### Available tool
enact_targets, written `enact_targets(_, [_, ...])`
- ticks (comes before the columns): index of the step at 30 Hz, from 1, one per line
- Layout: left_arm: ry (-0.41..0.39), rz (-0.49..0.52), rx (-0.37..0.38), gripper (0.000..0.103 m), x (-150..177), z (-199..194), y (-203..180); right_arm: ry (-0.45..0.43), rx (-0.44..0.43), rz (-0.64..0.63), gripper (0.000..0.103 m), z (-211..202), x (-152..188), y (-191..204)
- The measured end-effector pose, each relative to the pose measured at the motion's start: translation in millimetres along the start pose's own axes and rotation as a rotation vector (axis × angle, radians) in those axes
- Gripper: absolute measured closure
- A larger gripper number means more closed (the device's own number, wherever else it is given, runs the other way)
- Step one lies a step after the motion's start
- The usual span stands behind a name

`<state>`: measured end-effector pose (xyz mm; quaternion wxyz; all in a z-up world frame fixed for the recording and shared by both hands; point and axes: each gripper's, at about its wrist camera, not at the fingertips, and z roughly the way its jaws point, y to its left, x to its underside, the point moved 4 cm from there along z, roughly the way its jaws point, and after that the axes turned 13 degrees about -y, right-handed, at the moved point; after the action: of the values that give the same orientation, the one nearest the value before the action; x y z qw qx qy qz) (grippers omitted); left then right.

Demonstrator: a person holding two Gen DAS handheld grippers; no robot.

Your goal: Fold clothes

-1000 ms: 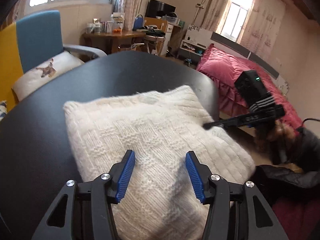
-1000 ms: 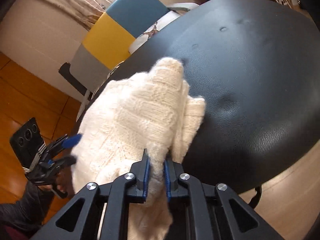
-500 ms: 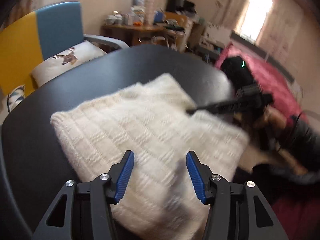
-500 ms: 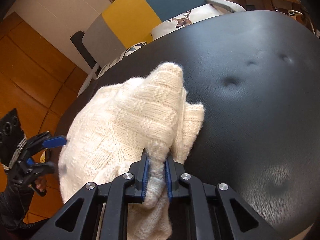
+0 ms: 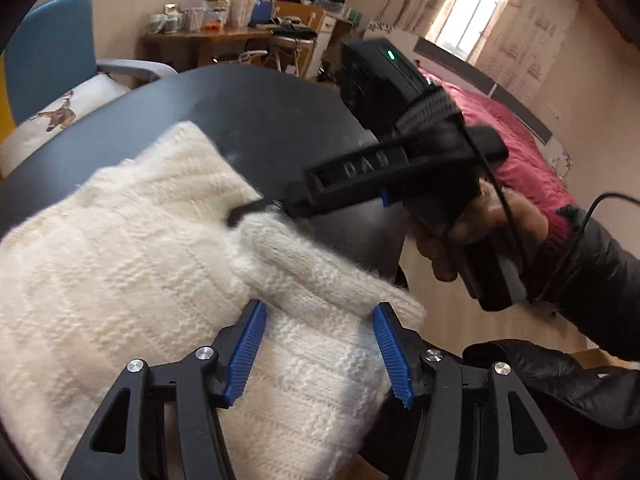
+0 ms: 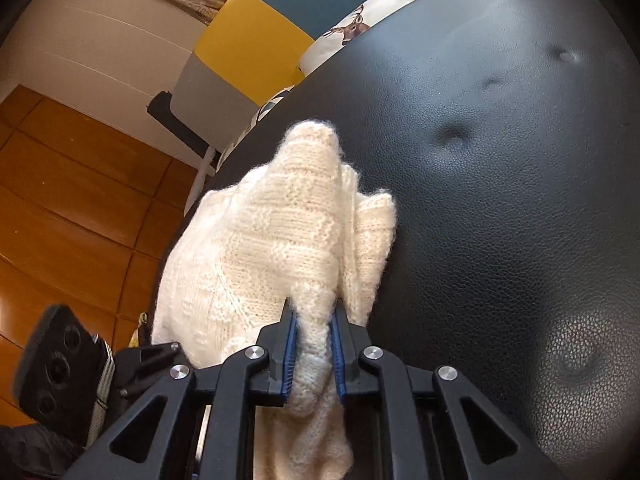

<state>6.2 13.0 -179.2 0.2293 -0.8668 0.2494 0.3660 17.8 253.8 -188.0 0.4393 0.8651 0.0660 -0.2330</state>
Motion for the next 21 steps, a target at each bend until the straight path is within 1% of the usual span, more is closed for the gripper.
enact_targets(1, [0.008, 0.022, -0.011, 0.045, 1.9, 5.4, -4.3, 0.007, -0.008, 0.009, 0.09, 1.0, -0.2, -1.4])
enact_targets(2, [0.012, 0.043, -0.021, 0.04, 3.2, 8.9, -8.0, 0.012, -0.014, 0.016, 0.09, 2.7, -0.4, -2.5])
enact_targets(3, [0.013, 0.063, -0.029, 0.04, 4.2, 10.6, -11.0, 0.018, -0.014, 0.01, 0.09, 4.1, -0.6, -2.0])
enact_targets(5, [0.004, 0.063, -0.04, 0.039, 5.9, 11.6, -13.3, 0.028, -0.017, 0.002, 0.089, 6.0, -2.7, -0.2])
enact_targets(7, [-0.012, 0.045, -0.047, 0.039, 4.4, 7.8, -15.3, 0.033, -0.023, 0.01, 0.083, 7.0, -7.0, 1.3])
enact_targets(8, [-0.036, 0.023, -0.034, 0.039, 1.4, 1.6, -15.2, 0.036, -0.027, 0.013, 0.081, 7.6, -9.1, 2.0])
enact_targets(11, [-0.132, -0.066, 0.022, 0.039, -8.7, -23.3, -10.2, 0.016, 0.017, -0.058, 0.075, -0.4, -19.9, 9.7])
enact_targets(14, [-0.239, -0.181, 0.035, 0.039, -15.9, -53.9, 7.1, -0.025, 0.043, -0.113, 0.075, -13.6, -32.7, 19.4])
enact_targets(15, [-0.271, -0.215, 0.029, 0.039, -17.0, -63.7, 13.8, -0.054, 0.051, -0.128, 0.075, -19.4, -39.1, 23.7])
enact_targets(16, [-0.3, -0.244, 0.014, 0.039, -16.9, -72.7, 21.1, -0.085, 0.041, -0.141, 0.075, -24.3, -45.7, 30.6])
enact_targets(18, [-0.358, -0.302, -0.016, 0.039, -16.8, -90.9, 35.8, -0.129, -0.004, -0.171, 0.075, -29.1, -57.1, 48.5])
enact_targets(19, [-0.387, -0.332, -0.032, 0.038, -16.7, -100.0, 43.1, -0.121, -0.022, -0.191, 0.075, -21.9, -61.1, 60.8])
enact_targets(21, [-0.396, -0.37, -0.067, 0.038, -9.7, -105.4, 54.9, -0.071, -0.011, -0.222, 0.075, -1.0, -64.2, 73.8])
